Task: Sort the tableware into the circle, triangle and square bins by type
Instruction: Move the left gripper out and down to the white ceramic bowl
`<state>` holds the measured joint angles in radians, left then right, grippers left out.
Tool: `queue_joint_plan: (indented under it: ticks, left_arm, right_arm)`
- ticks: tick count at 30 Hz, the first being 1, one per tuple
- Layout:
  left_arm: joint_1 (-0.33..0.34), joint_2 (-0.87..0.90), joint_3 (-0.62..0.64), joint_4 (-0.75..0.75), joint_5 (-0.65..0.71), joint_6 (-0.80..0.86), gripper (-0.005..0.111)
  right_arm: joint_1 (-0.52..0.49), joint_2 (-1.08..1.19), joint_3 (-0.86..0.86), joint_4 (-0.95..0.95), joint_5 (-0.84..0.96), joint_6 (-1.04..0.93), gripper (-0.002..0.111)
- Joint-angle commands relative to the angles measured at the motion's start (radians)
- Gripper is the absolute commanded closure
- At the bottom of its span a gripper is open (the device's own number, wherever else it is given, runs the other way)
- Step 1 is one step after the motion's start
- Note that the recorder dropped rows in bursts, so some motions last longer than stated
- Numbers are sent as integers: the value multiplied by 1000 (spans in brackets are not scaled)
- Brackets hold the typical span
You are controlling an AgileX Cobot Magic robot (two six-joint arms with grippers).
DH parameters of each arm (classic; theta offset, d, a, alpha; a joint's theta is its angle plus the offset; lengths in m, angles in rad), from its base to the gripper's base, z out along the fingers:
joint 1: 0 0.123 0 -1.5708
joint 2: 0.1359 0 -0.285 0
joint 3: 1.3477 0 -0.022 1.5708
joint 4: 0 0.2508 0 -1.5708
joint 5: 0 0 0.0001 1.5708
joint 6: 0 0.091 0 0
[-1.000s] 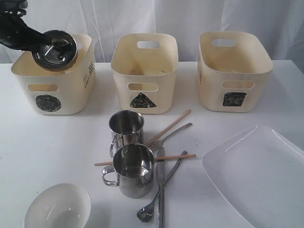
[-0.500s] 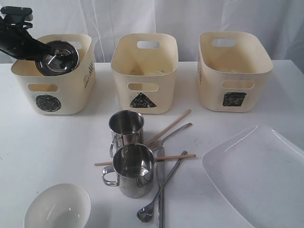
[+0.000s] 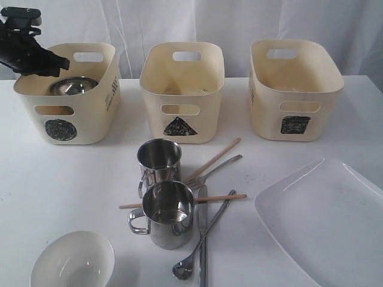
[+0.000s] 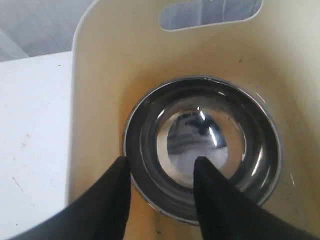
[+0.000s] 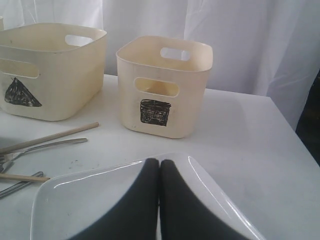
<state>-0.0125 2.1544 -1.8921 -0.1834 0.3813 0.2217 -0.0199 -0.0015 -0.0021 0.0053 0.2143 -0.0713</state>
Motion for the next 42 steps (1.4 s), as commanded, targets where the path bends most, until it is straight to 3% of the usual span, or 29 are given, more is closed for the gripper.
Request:
queue_joint_plan:
  ticks: [1, 6, 12, 16, 20, 29, 36, 42]
  left_arm:
    - [1, -19, -6, -34, 28, -8, 60]
    - [1, -135, -6, -47, 159, -8, 60]
    - [1, -329, -6, -112, 632, 51, 60]
    - [1, -416, 20, -205, 784, 69, 60]
    - [1, -496, 187, -205, 789, 65, 60]
    - [-1, -644, 621, -280, 642, 119, 60]
    - [-8, -705, 772, -299, 602, 206, 60]
    - [-107, -749, 872, -297, 577, 227, 60]
  right_arm:
    - [0, 2, 2, 2, -6, 0, 108]
    - [0, 2, 2, 2, -6, 0, 108]
    - [0, 2, 2, 2, -6, 0, 108]
    - [0, 2, 2, 2, -6, 0, 108]
    - [0, 2, 2, 2, -6, 0, 108]
    - [0, 2, 2, 2, -6, 0, 108]
    - [0, 2, 2, 2, -6, 0, 108]
    - [0, 2, 2, 2, -6, 0, 108]
